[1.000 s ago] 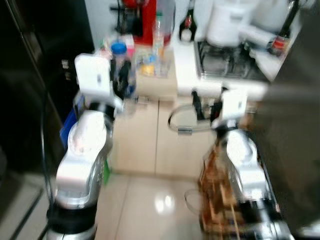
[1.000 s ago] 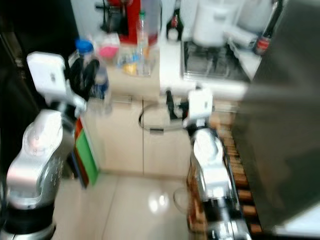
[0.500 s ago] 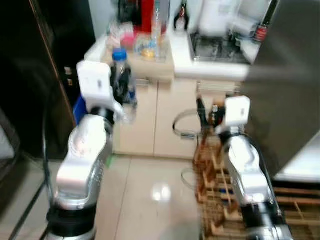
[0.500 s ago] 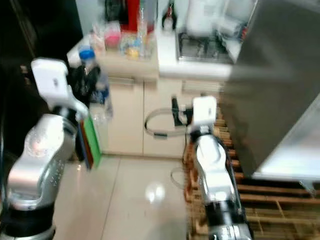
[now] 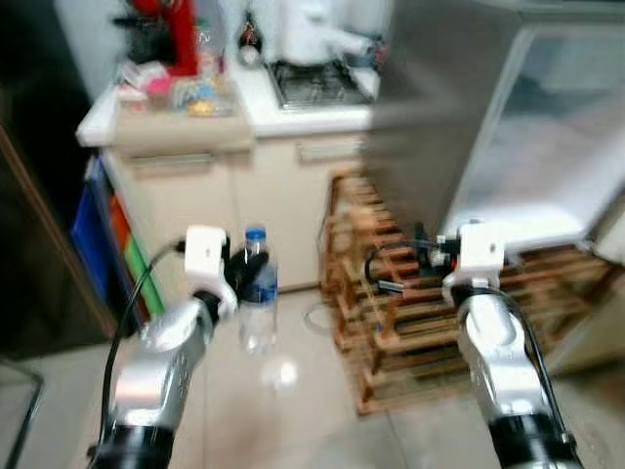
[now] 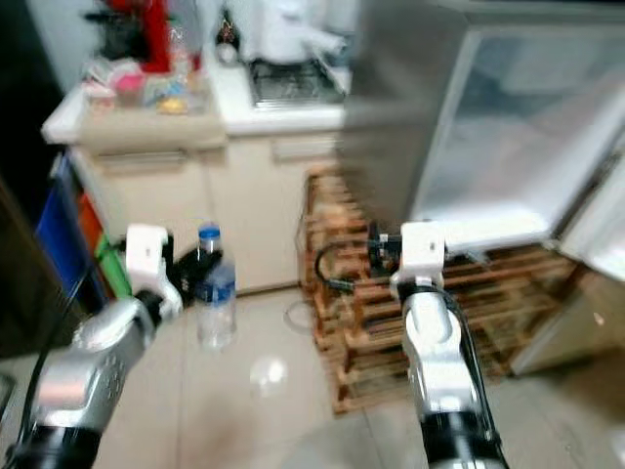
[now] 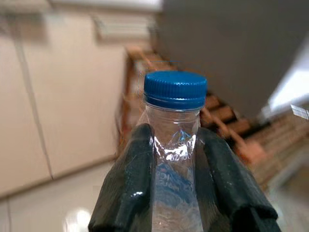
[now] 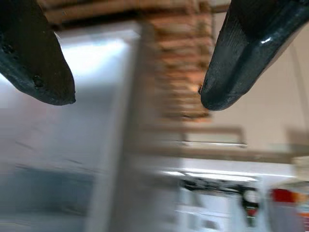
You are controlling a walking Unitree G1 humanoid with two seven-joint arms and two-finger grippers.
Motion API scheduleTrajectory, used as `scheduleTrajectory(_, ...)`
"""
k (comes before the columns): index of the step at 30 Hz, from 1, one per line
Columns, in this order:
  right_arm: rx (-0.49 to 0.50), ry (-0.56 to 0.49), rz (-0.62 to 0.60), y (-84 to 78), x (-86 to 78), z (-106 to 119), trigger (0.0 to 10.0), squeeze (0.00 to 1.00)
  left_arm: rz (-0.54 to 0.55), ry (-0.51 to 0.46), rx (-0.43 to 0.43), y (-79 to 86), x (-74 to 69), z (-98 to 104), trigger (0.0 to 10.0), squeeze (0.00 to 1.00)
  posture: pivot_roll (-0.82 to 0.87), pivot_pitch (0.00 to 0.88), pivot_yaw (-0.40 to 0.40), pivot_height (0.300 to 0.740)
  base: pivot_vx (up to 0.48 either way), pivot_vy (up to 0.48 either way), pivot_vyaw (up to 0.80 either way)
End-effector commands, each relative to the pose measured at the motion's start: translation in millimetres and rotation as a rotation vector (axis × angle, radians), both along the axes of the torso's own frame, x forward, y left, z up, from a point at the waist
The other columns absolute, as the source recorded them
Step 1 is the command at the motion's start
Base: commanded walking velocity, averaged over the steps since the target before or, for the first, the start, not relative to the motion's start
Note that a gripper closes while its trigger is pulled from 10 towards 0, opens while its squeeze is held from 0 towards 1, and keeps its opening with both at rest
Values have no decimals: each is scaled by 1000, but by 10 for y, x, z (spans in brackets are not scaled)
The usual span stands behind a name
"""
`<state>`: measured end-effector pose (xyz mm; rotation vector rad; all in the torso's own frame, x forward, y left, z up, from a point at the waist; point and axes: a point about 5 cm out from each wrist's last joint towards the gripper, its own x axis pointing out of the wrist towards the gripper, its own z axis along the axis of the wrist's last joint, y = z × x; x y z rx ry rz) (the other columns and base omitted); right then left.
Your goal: Restocking fridge
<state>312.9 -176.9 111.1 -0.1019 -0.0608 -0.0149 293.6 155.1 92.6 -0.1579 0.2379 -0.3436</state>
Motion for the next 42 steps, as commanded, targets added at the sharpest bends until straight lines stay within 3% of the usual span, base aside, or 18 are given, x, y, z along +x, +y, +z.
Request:
scheduleTrajectory(1,1,17,-44,-91,-29,-68,10000,0,7,-40,11,-22,33,15,10000,0,-88,0,46,740,0,0,-744)
scheduleTrajectory(6,-29,33,-56,-142,-58,-140,10000,0,18,-51,4,-21,13,-41,10000,0,-86,0,41,740,0,0,-744)
scheduleTrajectory(10,-45,67,-107,-234,-155,-283,10000,0,117,-134,-33,201,62,78,10000,0,-82,0,36,740,0,0,-738)
scheduleTrajectory(12,-40,78,-118,-249,-179,-322,10000,0,115,-167,-32,229,78,138,10000,0,-76,0,36,740,0,0,-738)
scheduleTrajectory(15,-39,50,-137,-270,-148,-282,10000,0,72,-214,-39,158,95,225,10000,0,-75,0,43,740,0,0,-738)
scheduleTrajectory(21,-31,38,-114,-232,-90,-249,10000,0,31,-226,-39,58,100,210,10000,0,-71,0,38,740,0,0,-735)
scheduleTrajectory(25,-21,23,-99,-187,-58,-219,10000,0,66,-224,-119,91,117,219,10000,0,-72,0,43,740,0,0,-738)
scheduleTrajectory(29,-35,-1,-61,-120,-38,-174,10000,0,33,-288,-182,-49,98,378,10000,0,-79,0,39,740,86,0,-738)
scheduleTrajectory(34,-59,-12,-30,-76,-21,-158,10000,0,-1,-320,-182,-191,127,484,10000,0,-84,0,35,740,395,-103,-741)
scheduleTrajectory(42,-63,-37,-11,-49,-3,-117,10000,0,23,-306,-147,-191,190,469,10000,0,-93,0,37,740,328,0,0)
